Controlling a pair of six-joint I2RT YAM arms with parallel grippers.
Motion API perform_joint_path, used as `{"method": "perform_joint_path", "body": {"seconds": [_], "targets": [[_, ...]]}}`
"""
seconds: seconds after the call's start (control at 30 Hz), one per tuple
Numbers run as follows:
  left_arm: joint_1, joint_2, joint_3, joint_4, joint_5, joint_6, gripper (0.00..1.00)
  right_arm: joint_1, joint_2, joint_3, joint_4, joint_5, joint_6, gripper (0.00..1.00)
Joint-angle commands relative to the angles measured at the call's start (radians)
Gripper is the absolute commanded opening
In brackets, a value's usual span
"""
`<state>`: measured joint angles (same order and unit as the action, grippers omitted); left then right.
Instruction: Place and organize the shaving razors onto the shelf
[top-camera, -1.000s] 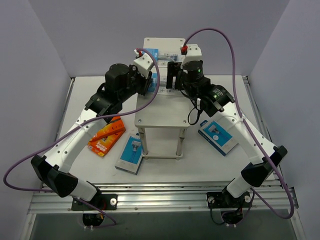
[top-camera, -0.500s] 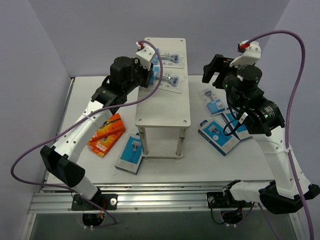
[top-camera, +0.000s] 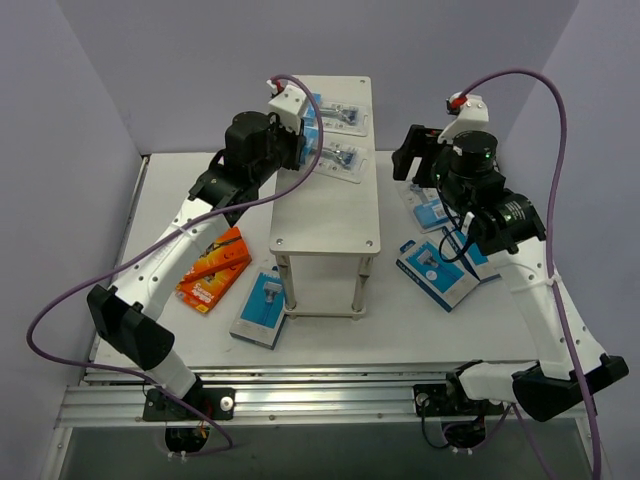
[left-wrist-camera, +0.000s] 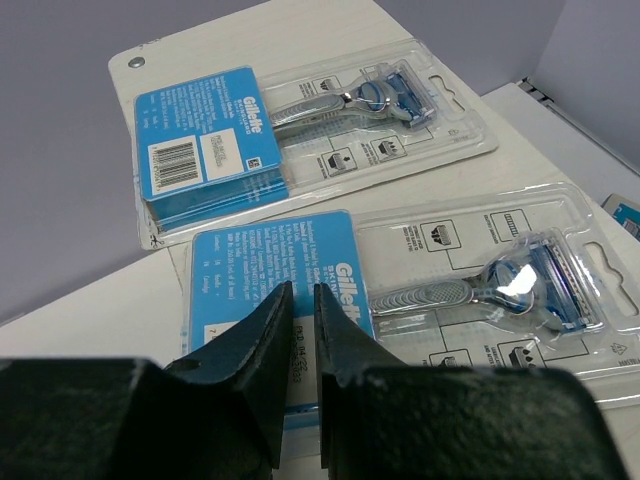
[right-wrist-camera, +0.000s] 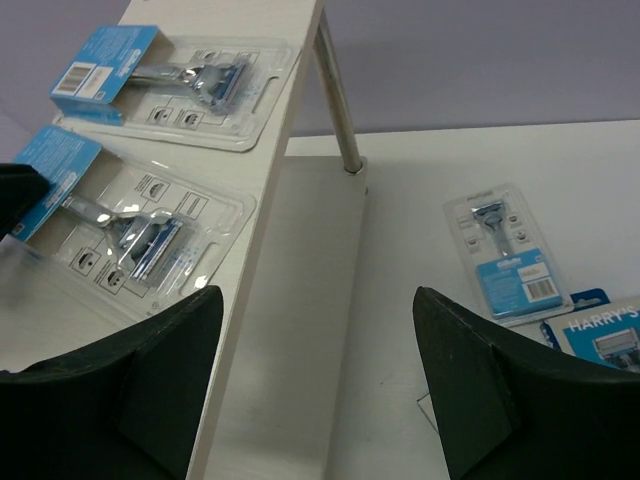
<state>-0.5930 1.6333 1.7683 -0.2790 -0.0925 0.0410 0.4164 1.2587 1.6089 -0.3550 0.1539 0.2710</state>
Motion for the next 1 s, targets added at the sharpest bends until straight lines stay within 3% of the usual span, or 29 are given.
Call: {"method": "perform_joint_path", "body": {"seconds": [0.0,0.13,0.3,0.6,0.73,0.97], "targets": [[0.007,0.039,0.013,-0.077,-0.061,-0.029,0.23,-0.002,0.024,-0.018,0.063,-0.137,-0.009,0.72],[0.007,0.031,0.013,-0.075,-0.049,-0.029,0.29,0.008,0.05,-0.023,0.086,-0.201,-0.016,0.7],[0.007,-0.004,-0.016,-0.04,-0.006,-0.029,0.57,0.05,0.088,-0.01,0.085,-0.172,-0.018,0.69],[0.007,-0.052,-0.023,-0.052,-0.009,-0.029,0.66,0.171,0.148,0.052,0.068,-0.06,-0.016,0.66],[0.009,-0.081,-0.02,-0.063,-0.036,-0.023,0.78,0.209,0.171,0.066,0.054,-0.005,-0.009,0.65],[0.015,-0.087,0.0,-0.094,-0.036,0.0,0.81,0.232,0.2,0.057,0.03,0.102,0.01,0.59]]}}
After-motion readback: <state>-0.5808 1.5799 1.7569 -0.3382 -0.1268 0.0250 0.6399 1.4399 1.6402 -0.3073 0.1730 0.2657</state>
